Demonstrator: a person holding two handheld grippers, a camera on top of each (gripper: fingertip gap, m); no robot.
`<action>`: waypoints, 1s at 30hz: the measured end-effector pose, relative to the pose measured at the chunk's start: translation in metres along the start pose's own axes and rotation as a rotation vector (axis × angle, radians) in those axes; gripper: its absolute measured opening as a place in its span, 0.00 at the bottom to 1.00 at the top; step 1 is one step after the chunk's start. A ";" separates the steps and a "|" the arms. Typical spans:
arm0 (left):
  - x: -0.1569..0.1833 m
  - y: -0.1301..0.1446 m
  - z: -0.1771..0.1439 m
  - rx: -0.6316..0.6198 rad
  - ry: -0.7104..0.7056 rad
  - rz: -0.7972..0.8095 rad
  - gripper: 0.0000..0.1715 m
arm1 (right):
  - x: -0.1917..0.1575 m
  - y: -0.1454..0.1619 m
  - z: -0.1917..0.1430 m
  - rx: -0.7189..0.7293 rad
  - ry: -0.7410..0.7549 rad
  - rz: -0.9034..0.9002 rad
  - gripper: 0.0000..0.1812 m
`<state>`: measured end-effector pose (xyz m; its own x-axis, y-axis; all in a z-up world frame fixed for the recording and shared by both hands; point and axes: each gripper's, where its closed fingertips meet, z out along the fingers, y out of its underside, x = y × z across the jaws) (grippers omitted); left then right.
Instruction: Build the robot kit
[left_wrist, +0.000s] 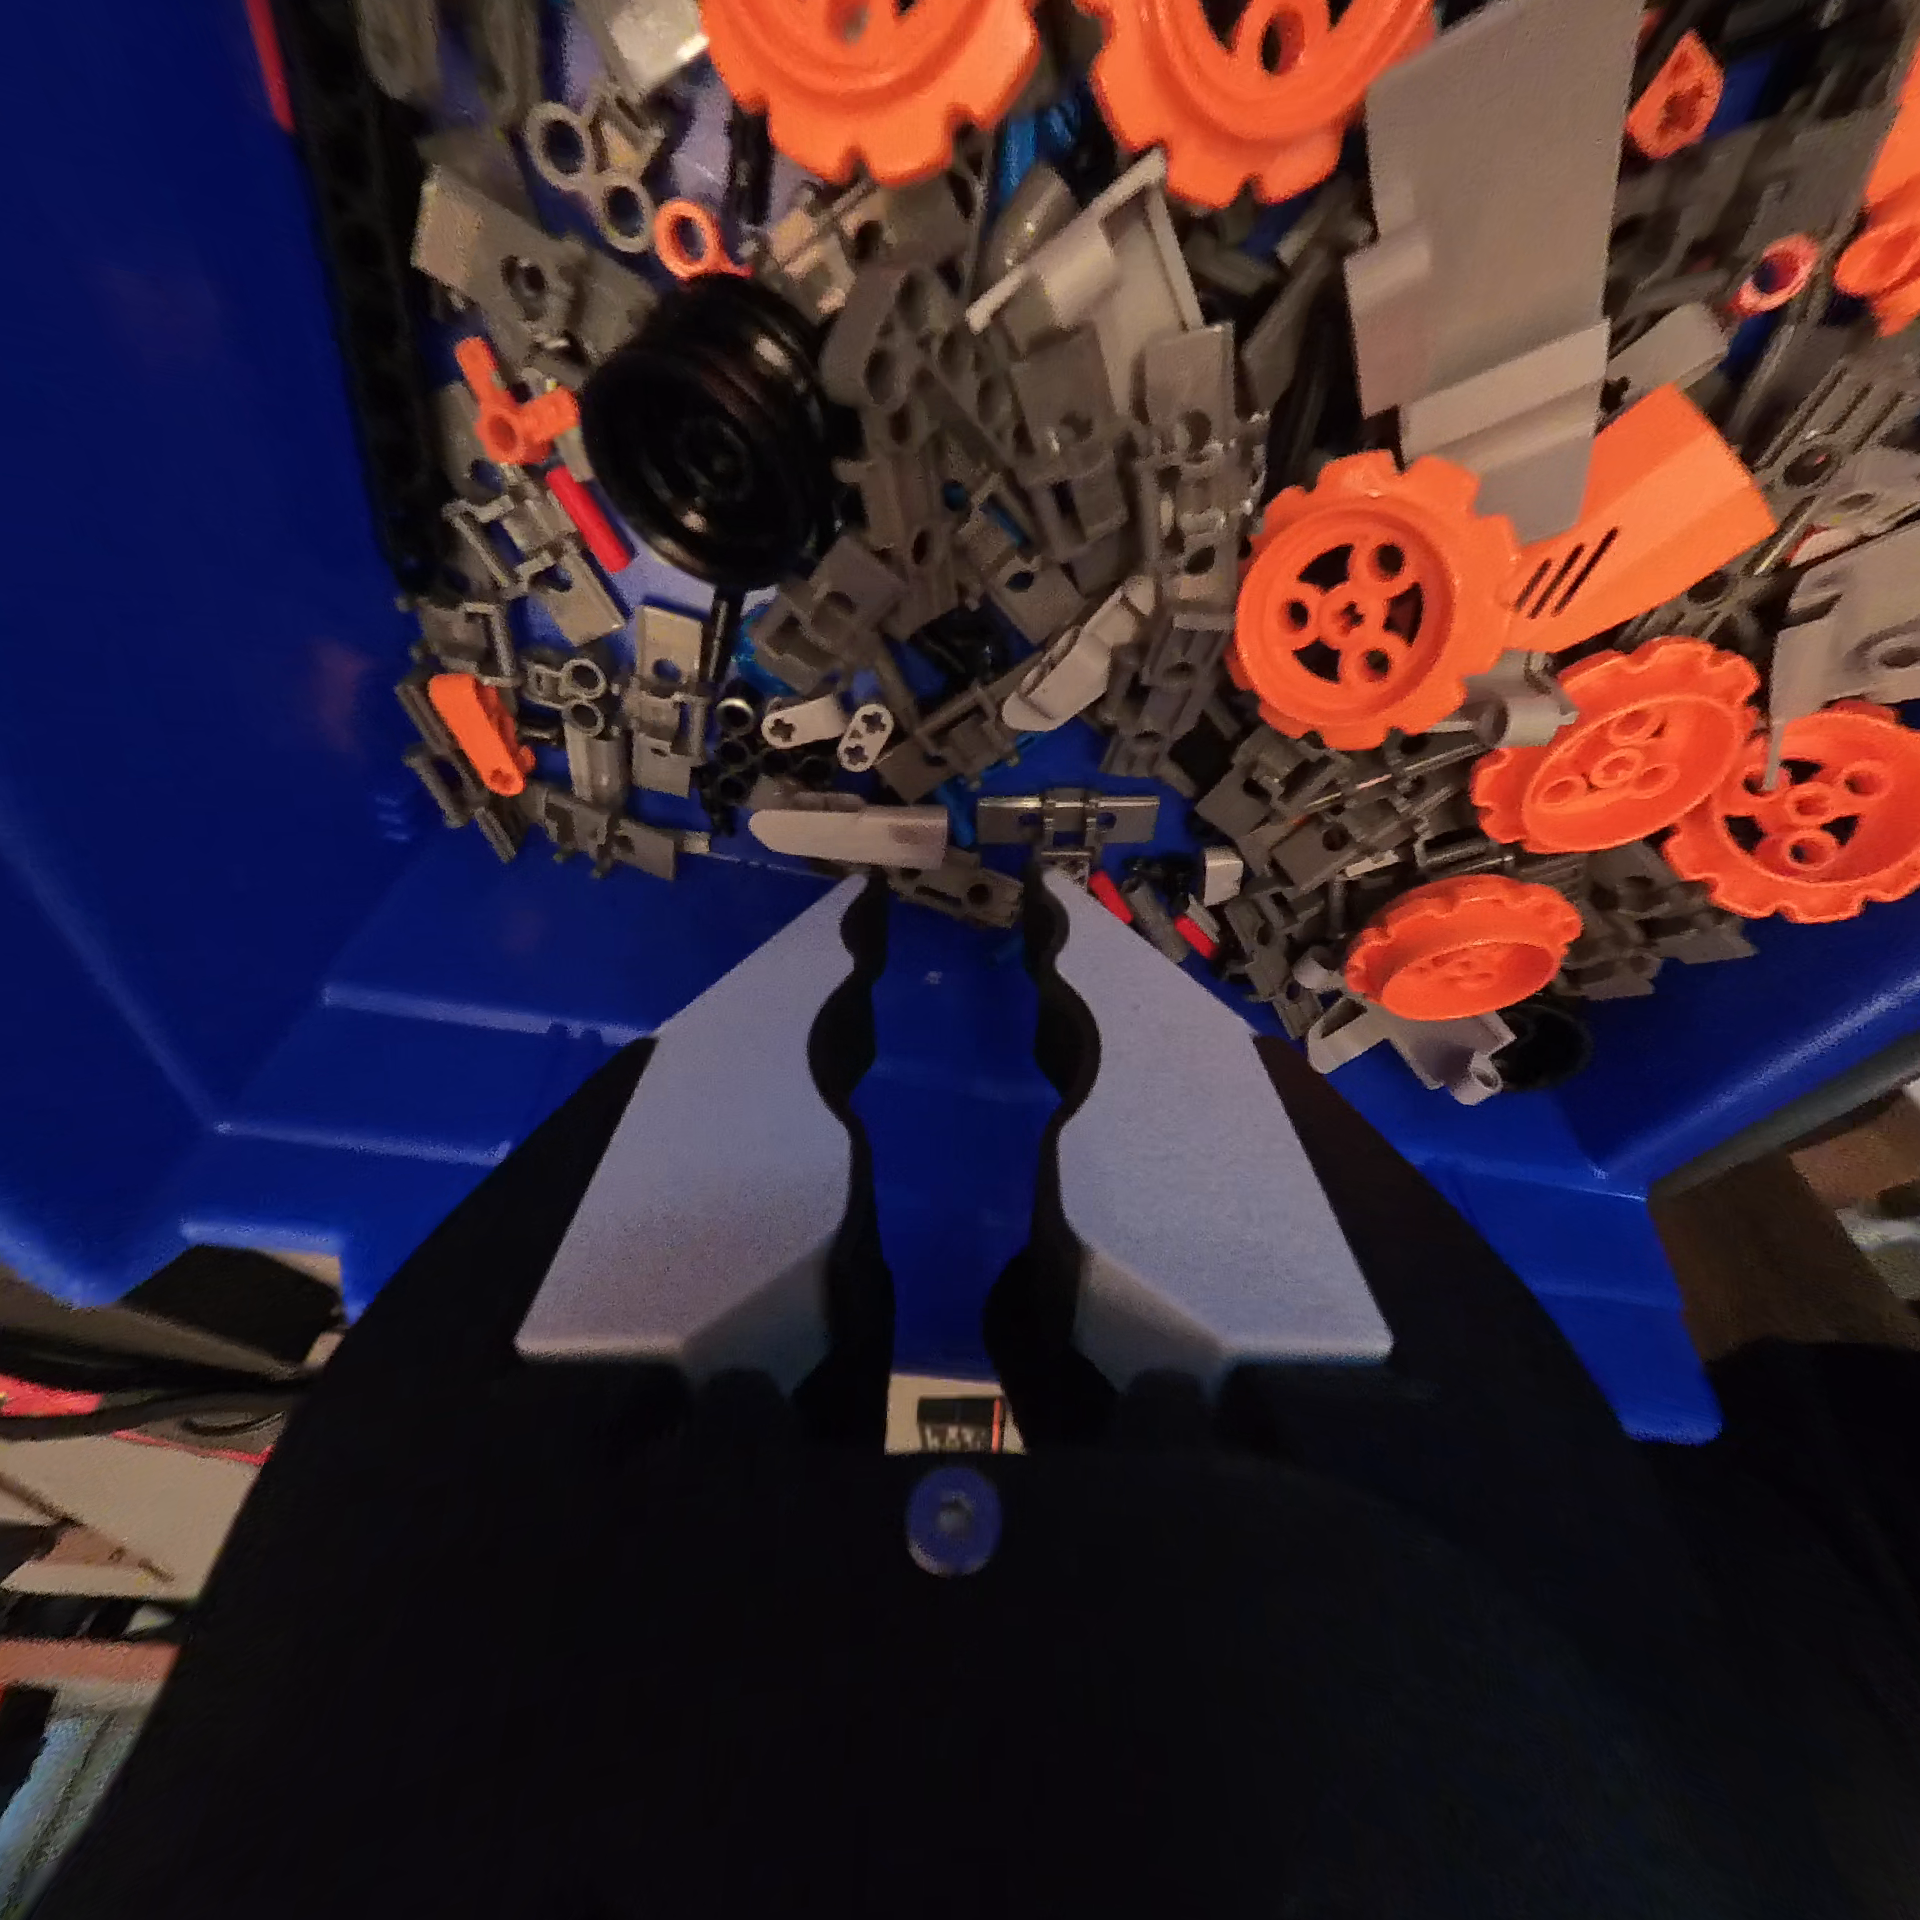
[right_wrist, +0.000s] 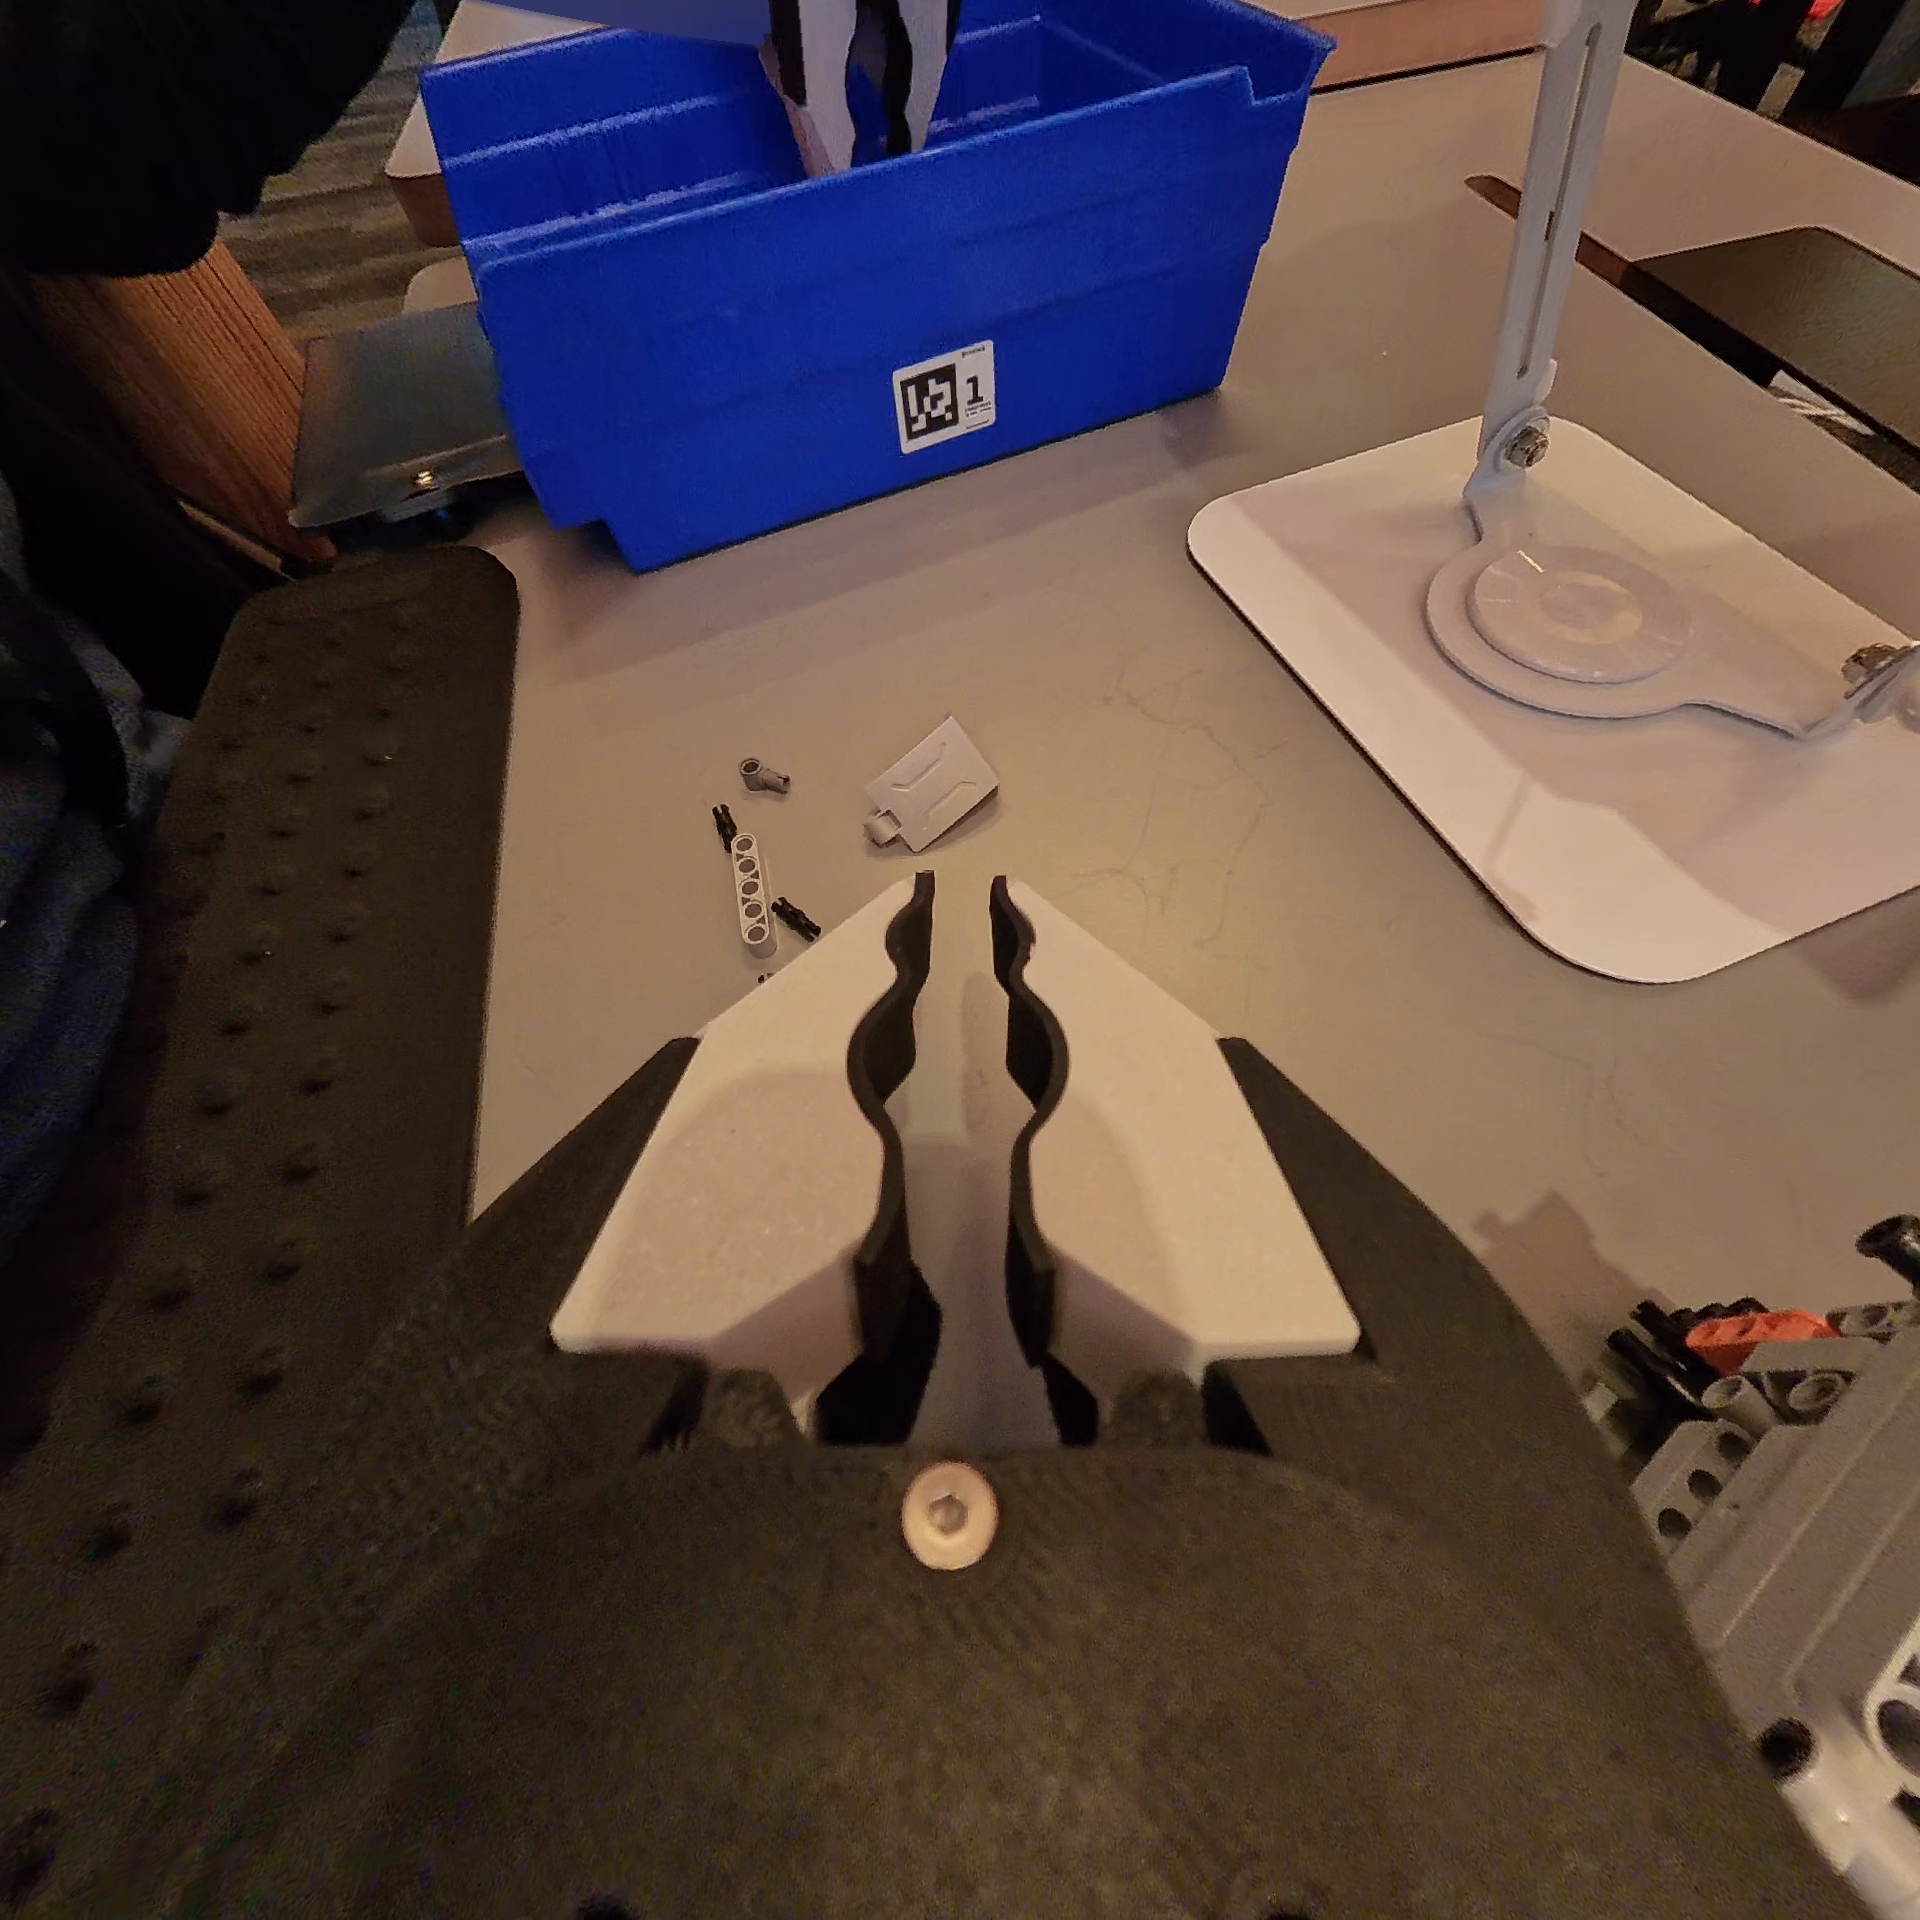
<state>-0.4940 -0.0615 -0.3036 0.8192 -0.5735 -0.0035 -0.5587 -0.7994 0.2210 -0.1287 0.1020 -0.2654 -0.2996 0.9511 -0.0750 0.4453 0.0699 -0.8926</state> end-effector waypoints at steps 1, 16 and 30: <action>0.000 0.002 0.002 -0.027 -0.011 0.011 0.14 | 0.000 0.000 0.000 0.000 0.000 0.000 0.04; -0.006 -0.005 0.014 -0.137 -0.030 0.072 0.00 | -0.001 -0.002 -0.001 0.007 -0.003 -0.002 0.04; -0.023 -0.009 -0.014 0.007 -0.100 -0.003 0.11 | -0.001 -0.001 0.000 0.004 -0.006 -0.001 0.04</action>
<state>-0.5063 -0.0382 -0.2919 0.8041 -0.5857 -0.1018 -0.5573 -0.8023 0.2138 -0.1289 0.1009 -0.2644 -0.3046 0.9494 -0.0769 0.4417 0.0693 -0.8945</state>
